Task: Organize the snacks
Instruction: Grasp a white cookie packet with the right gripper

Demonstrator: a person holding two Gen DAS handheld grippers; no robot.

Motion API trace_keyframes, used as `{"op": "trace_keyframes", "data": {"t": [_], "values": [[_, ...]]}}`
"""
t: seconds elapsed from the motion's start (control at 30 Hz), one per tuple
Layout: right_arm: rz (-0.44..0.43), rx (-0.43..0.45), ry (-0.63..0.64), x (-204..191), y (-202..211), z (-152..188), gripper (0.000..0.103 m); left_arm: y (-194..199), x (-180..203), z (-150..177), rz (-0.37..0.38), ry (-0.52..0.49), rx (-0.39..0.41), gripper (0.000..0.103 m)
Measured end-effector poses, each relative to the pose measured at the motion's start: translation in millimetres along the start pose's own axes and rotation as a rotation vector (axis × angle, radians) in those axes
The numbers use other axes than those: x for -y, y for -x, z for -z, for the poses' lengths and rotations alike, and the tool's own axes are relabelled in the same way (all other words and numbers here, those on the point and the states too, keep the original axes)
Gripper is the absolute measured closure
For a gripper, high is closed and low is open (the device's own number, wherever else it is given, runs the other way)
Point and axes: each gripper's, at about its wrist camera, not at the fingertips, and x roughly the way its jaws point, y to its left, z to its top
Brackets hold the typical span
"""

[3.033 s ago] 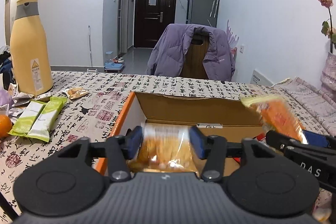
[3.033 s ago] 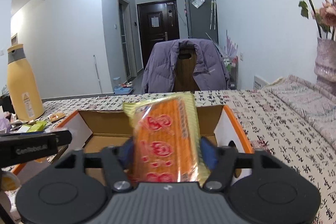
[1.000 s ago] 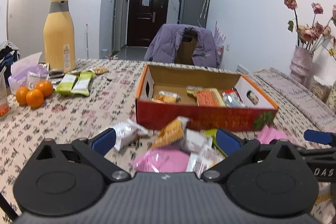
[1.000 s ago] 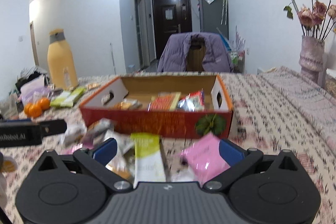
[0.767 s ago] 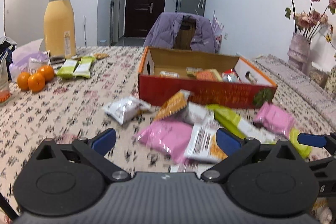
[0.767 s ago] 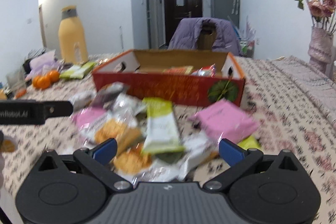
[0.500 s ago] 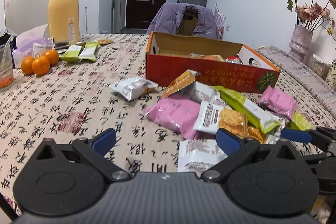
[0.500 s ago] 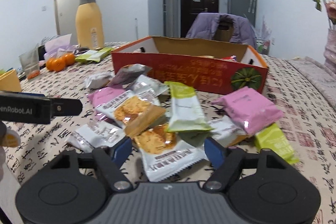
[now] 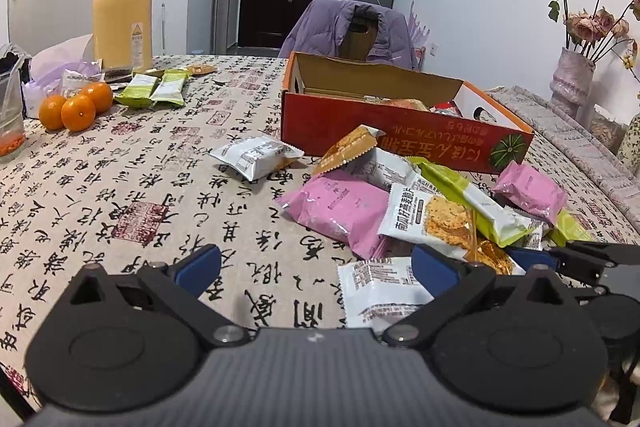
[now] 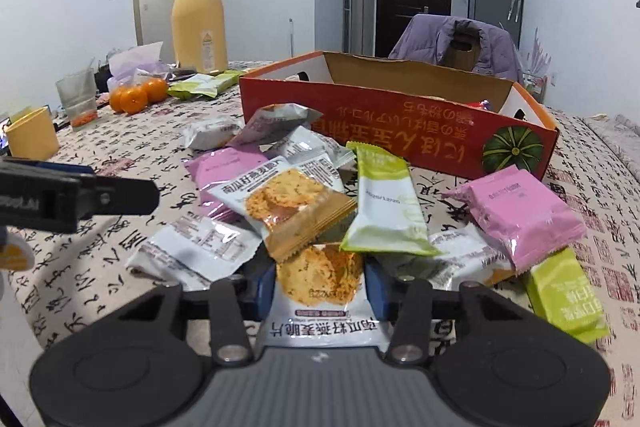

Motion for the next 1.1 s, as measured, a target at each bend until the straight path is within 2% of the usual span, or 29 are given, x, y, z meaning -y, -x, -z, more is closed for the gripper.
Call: {"op": "trace_keyframes", "data": {"t": [0.3,0.57,0.7,1.1], "values": [[0.028,0.08,-0.027,0.8,35.7,14.1,0.063,-6.4,11.1,-0.4,0.022,0.0,-0.026,0.0],[0.119,0.123,-0.075,21.5,60.5,24.3,0.063,-25.1,37.4,2.4,0.041,-0.014,-0.094,0.0],[0.143,0.134,-0.111,33.1,65.4,25.9,0.063,-34.2,51.7,6.8,-0.017,-0.031,-0.104,0.0],[0.131,0.142,-0.135,36.7,63.1,29.7,0.062,-43.8,68.0,15.0,-0.079,-0.084,-0.121,0.002]]}}
